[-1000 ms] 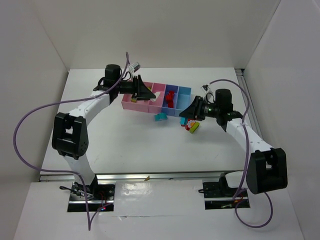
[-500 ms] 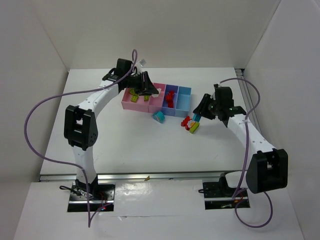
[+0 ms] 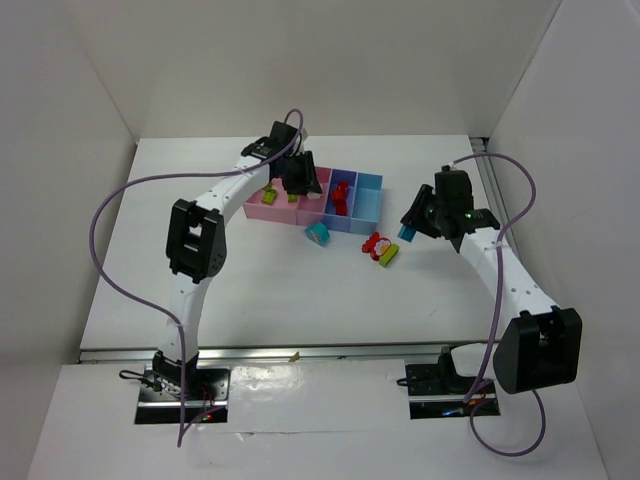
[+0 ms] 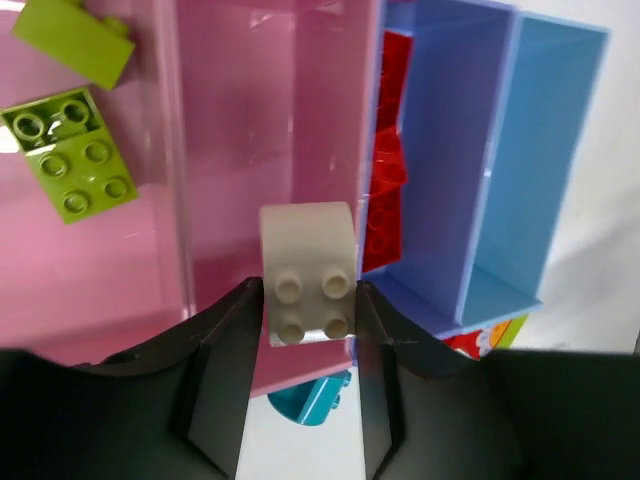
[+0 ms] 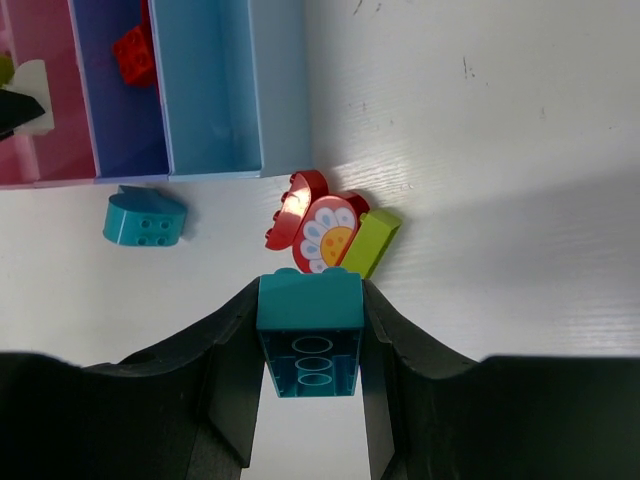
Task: Sort the legos into containers by color
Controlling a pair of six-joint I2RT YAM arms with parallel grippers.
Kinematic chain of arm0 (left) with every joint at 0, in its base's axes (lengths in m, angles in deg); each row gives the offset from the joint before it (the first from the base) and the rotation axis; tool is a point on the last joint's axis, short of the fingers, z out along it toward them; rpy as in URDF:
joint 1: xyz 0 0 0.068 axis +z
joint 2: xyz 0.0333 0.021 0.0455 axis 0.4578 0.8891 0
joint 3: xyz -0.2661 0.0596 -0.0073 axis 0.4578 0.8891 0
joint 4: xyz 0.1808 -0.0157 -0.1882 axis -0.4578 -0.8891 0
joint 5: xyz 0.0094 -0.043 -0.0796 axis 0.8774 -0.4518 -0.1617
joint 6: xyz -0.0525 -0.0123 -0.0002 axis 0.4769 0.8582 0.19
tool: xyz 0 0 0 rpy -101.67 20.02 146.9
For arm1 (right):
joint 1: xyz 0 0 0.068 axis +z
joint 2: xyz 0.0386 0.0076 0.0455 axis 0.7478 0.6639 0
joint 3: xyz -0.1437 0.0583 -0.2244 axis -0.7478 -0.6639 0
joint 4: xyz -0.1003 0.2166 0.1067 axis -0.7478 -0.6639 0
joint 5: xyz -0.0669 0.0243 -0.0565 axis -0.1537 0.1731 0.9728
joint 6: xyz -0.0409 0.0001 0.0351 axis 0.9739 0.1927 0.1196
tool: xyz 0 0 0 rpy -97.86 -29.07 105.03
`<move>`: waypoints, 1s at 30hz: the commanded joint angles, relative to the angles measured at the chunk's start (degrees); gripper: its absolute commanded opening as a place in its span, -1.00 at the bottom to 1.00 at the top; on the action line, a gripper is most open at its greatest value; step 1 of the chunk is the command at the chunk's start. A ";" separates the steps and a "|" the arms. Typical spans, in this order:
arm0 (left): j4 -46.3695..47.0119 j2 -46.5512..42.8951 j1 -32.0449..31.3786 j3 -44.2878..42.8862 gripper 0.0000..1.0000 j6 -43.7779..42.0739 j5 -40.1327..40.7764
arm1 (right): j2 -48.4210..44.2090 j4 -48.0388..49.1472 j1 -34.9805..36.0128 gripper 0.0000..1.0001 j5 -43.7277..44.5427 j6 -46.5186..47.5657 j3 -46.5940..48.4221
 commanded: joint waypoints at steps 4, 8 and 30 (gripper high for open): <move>-2.67 0.83 -0.19 -4.98 0.63 -3.34 -0.47 | -0.55 -0.85 -0.30 -0.88 -2.38 0.60 2.93; -3.82 -3.98 -1.33 -3.15 0.70 -6.42 -1.36 | 1.38 -0.32 0.40 -0.88 -3.09 1.12 4.08; -6.10 -27.29 0.16 20.31 0.71 -10.13 0.75 | 28.44 3.29 9.11 -0.86 7.53 1.04 30.69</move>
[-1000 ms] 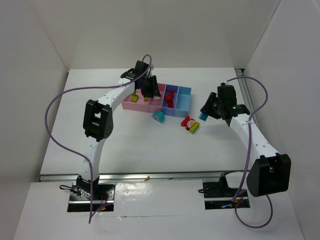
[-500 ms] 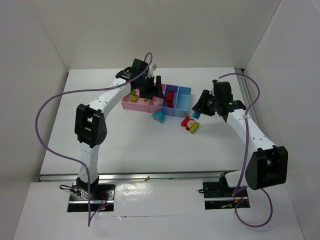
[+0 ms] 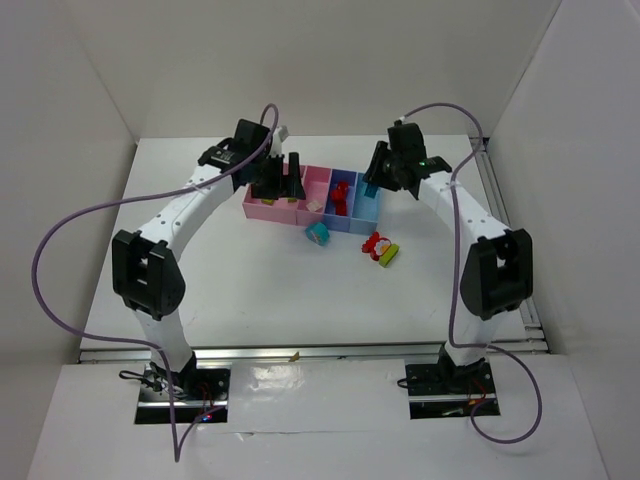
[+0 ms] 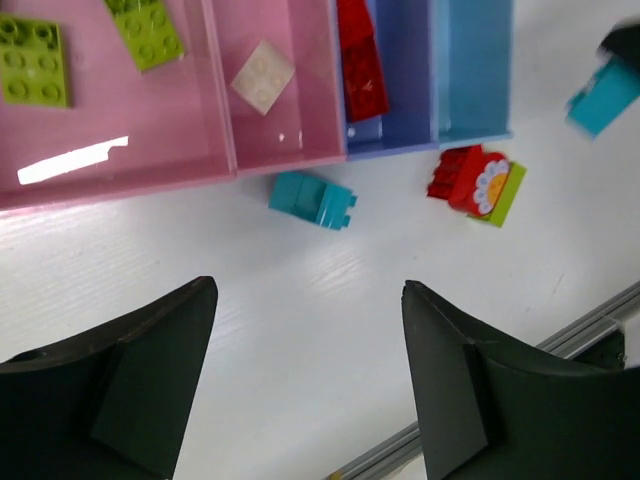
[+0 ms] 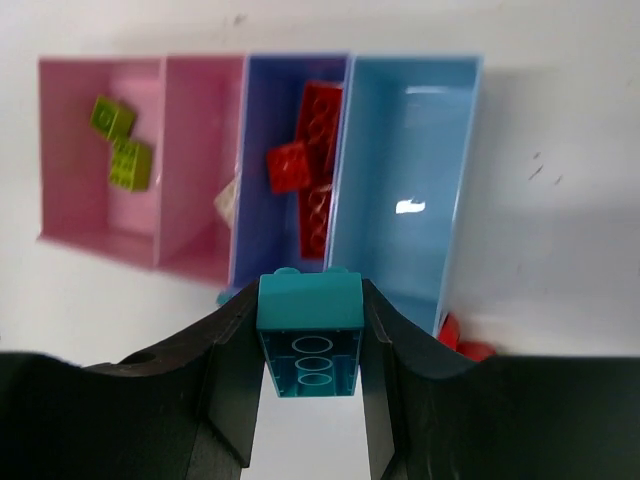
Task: Sort the legos into containers by color
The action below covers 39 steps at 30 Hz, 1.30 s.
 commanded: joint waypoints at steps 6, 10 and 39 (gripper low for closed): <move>1.46 -2.82 -4.51 8.15 0.87 6.83 2.53 | 11.73 0.40 -0.05 -0.77 9.64 2.62 11.41; 1.47 -1.51 -7.33 9.39 0.87 11.22 6.39 | 14.19 0.40 -0.05 -0.69 10.97 3.94 13.35; 7.46 11.85 -11.99 8.60 0.55 33.38 21.08 | -4.79 -1.18 -0.58 0.54 13.52 5.09 -3.78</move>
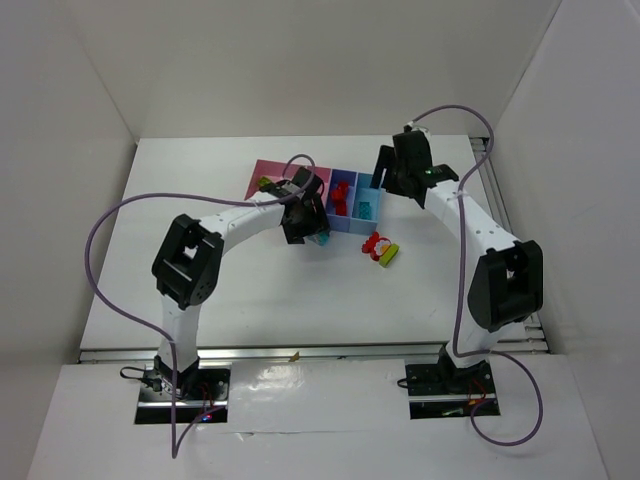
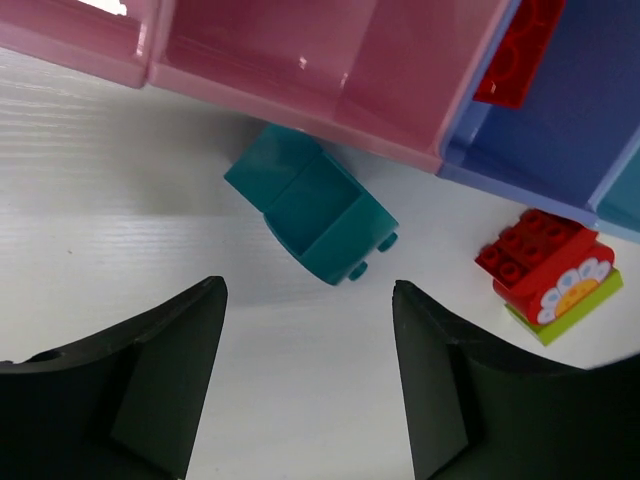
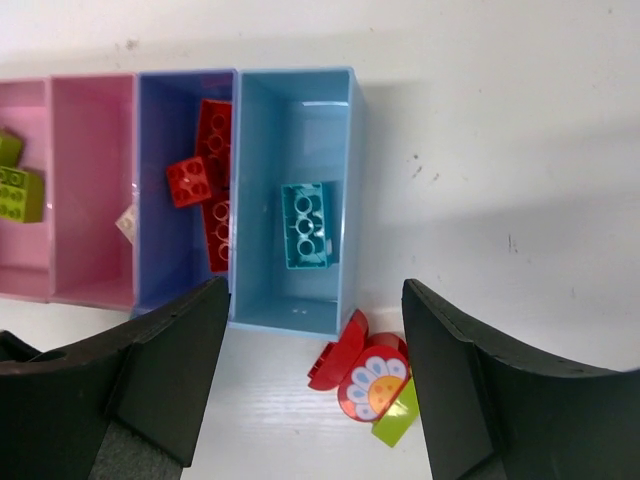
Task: Sort the legos into containers by color
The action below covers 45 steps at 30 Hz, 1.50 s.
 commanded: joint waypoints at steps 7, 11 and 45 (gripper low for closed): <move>-3.37 -1.63 0.68 3.79 0.53 1.82 8.86 | -1.51 -0.57 -0.84 0.54 1.78 1.25 -1.29; -4.52 -5.59 1.22 8.36 0.53 1.82 11.23 | -0.98 -0.57 -0.84 0.54 1.25 1.25 -1.29; -5.58 -1.02 2.98 0.89 0.63 7.35 16.07 | -2.56 -1.63 -0.84 0.54 0.56 2.30 -3.67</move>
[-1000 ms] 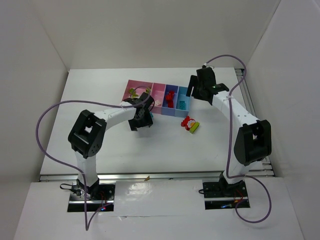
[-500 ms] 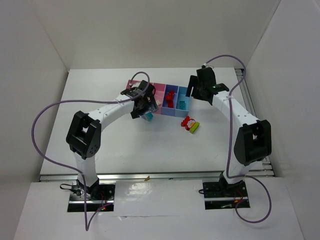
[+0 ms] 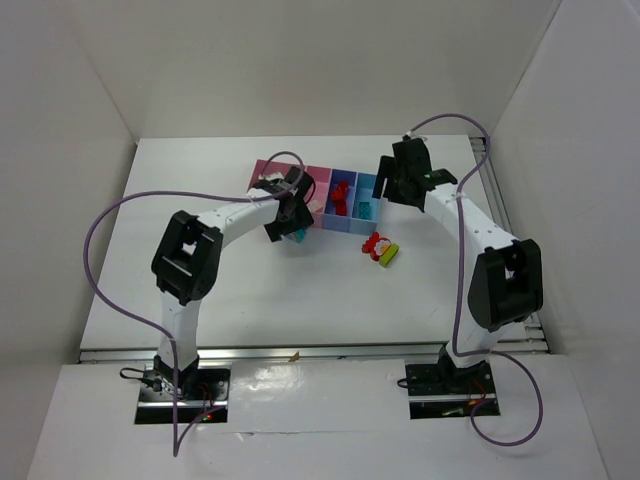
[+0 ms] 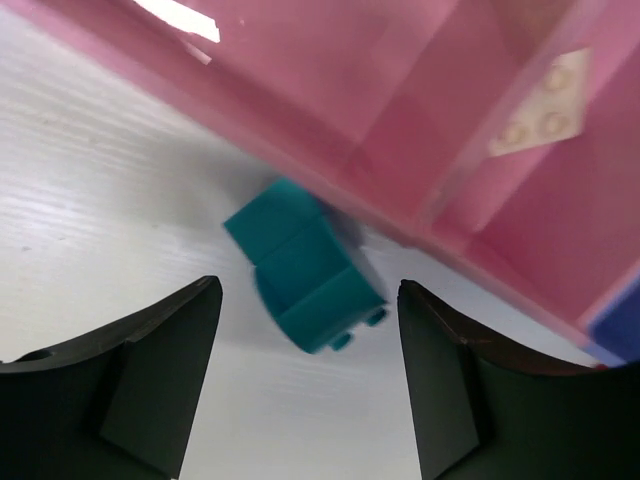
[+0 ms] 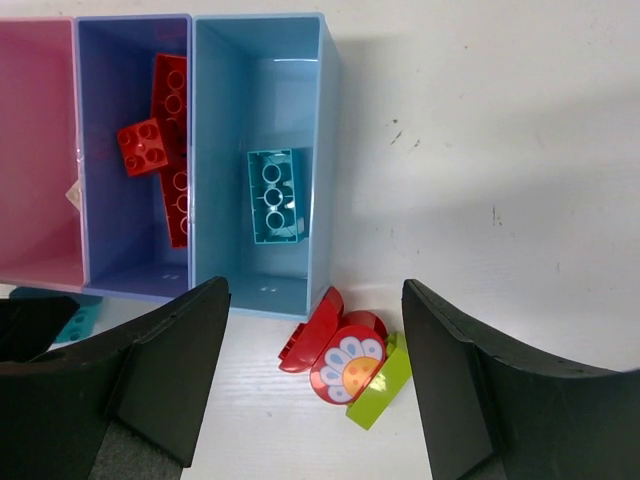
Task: Sort the legos into containers by color
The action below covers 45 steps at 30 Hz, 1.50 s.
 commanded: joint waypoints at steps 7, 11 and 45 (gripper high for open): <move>-1.48 -6.99 0.81 8.81 0.52 0.35 2.65 | -0.86 0.24 -0.25 0.54 -0.24 0.26 -0.45; 0.09 -9.63 0.81 11.54 0.56 -2.97 2.65 | -0.85 0.24 -0.25 0.54 -0.24 0.26 -0.45; 8.18 -14.90 9.07 5.39 -1.00 -36.63 -46.08 | -5.15 1.91 -3.95 0.54 -28.59 11.04 -0.45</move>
